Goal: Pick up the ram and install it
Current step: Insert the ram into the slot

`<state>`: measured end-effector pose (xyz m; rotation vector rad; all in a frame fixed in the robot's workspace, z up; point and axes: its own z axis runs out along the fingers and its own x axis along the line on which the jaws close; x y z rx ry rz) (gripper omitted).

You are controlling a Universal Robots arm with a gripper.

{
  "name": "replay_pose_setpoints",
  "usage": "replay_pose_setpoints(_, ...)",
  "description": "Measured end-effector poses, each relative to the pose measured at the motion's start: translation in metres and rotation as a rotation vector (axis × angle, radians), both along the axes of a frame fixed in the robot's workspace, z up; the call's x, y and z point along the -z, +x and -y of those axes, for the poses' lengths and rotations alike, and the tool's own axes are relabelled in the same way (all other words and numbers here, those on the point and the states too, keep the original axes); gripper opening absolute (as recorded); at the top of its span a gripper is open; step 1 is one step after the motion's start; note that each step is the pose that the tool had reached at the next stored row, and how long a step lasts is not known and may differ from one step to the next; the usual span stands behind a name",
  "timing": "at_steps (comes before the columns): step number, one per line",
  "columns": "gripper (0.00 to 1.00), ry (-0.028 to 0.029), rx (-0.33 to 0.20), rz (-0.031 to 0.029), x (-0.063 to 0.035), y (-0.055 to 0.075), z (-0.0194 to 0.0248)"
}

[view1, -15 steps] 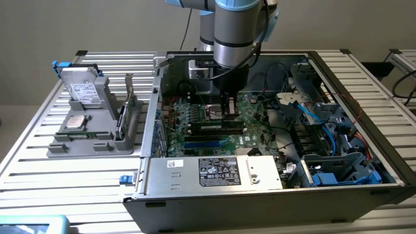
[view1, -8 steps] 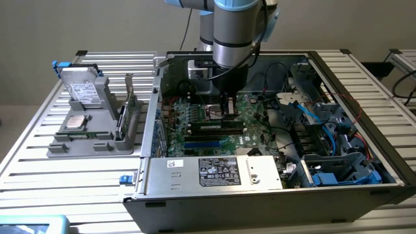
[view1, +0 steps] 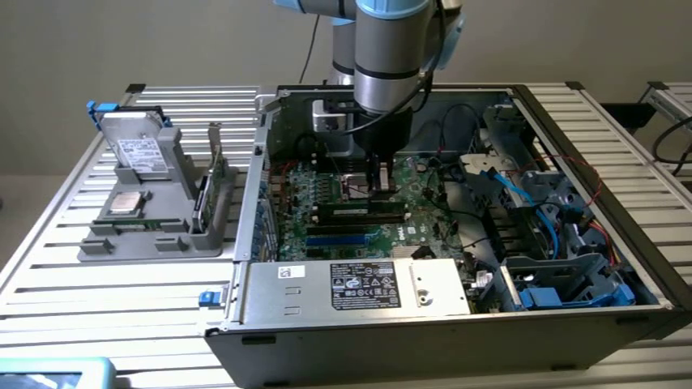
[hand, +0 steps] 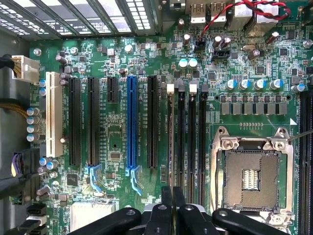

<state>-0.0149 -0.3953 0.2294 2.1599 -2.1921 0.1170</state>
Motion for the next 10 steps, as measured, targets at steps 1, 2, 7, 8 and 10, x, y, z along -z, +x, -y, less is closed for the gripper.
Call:
replay_pose_setpoints(1, 0.13, -0.0001, 0.000, 0.0000, 0.0000, 0.0000, 0.0001)
replay_pose_setpoints(2, 0.13, 0.0000, 0.000, 0.0001, 0.0000, 0.0000, 0.0002)
replay_pose_setpoints(7, 0.13, 0.0002, 0.000, 0.0002, 0.0006, -0.0001, 0.0003)
replay_pose_setpoints(8, 0.13, 0.0001, 0.000, 0.0003, 0.0007, -0.0003, 0.0004)
replay_pose_setpoints(10, 0.13, -0.0001, 0.000, 0.0002, 0.0007, -0.0003, 0.0004)
